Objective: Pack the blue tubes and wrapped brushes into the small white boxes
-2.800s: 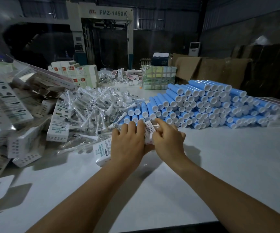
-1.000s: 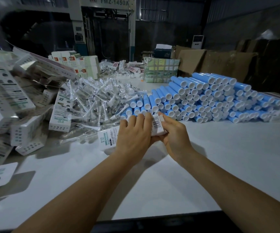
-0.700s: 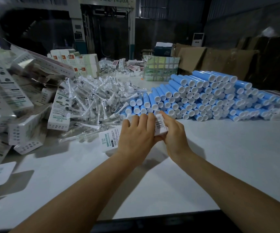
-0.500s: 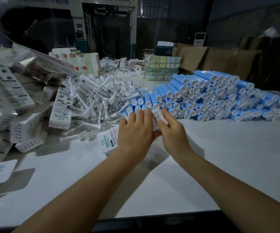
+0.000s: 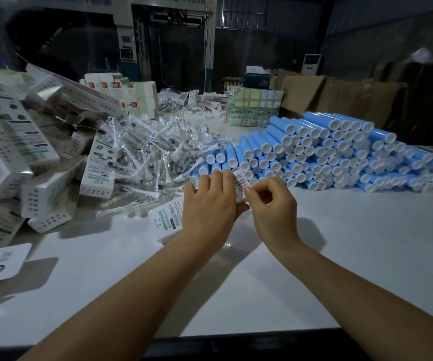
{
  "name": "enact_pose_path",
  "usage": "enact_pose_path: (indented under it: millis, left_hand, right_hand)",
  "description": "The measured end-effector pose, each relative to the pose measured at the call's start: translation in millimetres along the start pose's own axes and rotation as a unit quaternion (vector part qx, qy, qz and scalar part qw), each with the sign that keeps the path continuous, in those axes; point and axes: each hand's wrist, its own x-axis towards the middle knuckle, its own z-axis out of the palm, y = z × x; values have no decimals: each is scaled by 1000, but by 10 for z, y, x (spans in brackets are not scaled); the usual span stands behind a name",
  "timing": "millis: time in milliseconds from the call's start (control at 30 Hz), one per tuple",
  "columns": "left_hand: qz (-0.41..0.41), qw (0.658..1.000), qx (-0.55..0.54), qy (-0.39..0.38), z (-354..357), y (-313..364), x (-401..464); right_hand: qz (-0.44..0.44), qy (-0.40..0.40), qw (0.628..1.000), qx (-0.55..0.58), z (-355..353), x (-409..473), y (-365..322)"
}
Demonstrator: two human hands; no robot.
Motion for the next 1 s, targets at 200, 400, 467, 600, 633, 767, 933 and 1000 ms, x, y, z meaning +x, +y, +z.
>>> enact_pose_path:
  millis: [200, 400, 467, 600, 633, 767, 933, 1000]
  left_hand:
    - [9, 1000, 0, 7, -29, 27, -13]
    - [9, 1000, 10, -3, -32, 28, -2]
    - [6, 1000, 2, -3, -39, 15, 5]
    - [-28, 997, -71, 28, -126, -46, 69]
    - [-43, 992, -107, 44, -174, -78, 87]
    - [-117, 918, -351, 141, -364, -250, 155]
    - [-310, 652, -676, 148, -326, -377, 227]
    - [-418, 560, -707, 109, -235, -385, 272]
  right_hand:
    - [60, -23, 996, 66, 32, 32, 26]
    - [31, -49, 996, 63, 37, 28, 22]
    - [44, -68, 993, 85, 27, 36, 18]
    - [51, -73, 981, 174, 19, 6, -20]
    - [50, -78, 978, 187, 18, -4, -20]
    - [40, -107, 979, 169, 19, -29, -22]
    - [71, -232, 964, 110, 67, -60, -65]
    - [76, -269, 956, 95, 101, -84, -82]
